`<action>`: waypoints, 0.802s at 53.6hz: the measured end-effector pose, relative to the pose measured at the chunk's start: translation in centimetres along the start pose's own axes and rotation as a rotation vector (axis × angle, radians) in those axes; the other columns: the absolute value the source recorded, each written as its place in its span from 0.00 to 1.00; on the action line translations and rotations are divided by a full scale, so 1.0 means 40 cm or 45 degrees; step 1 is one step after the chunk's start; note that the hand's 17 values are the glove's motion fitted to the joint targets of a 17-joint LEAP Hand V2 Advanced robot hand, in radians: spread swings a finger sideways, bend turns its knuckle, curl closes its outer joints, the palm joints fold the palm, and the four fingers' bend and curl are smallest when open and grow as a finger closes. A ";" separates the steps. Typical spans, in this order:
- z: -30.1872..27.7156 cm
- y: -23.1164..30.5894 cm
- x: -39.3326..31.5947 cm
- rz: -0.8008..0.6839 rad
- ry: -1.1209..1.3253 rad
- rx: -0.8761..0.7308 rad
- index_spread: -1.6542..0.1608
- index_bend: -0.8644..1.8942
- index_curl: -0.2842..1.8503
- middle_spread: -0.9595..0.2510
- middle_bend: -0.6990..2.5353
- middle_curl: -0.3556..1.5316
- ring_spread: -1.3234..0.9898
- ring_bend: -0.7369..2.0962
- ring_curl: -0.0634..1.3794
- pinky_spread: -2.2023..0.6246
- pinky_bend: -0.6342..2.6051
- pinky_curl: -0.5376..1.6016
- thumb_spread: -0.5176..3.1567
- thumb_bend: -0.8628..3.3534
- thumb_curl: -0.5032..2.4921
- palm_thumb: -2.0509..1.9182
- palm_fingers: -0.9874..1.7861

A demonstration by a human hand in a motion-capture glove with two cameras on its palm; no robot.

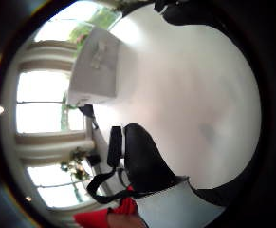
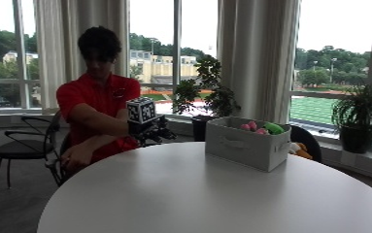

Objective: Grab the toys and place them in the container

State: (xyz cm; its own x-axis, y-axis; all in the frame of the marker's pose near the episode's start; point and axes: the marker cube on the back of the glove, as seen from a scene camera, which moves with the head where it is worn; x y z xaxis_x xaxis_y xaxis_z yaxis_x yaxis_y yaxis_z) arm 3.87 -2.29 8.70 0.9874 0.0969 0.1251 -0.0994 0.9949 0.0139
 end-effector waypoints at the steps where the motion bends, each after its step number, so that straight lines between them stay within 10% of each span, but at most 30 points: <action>1: -0.001 -0.003 0.003 -0.011 0.007 0.002 0.67 0.41 0.34 0.71 0.26 0.30 0.56 0.31 0.12 0.82 0.42 0.41 0.44 0.19 0.25 0.50 0.30; 43: 0.034 0.026 0.047 0.012 0.021 0.010 0.67 0.41 0.34 0.71 0.26 0.30 0.56 0.31 0.11 0.82 0.42 0.41 0.44 0.19 0.25 0.50 0.31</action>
State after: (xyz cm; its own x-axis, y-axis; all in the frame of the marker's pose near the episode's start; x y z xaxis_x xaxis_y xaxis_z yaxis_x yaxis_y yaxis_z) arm 5.44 -1.11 10.29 0.9883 0.1067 0.1087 -0.1095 0.9938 0.0205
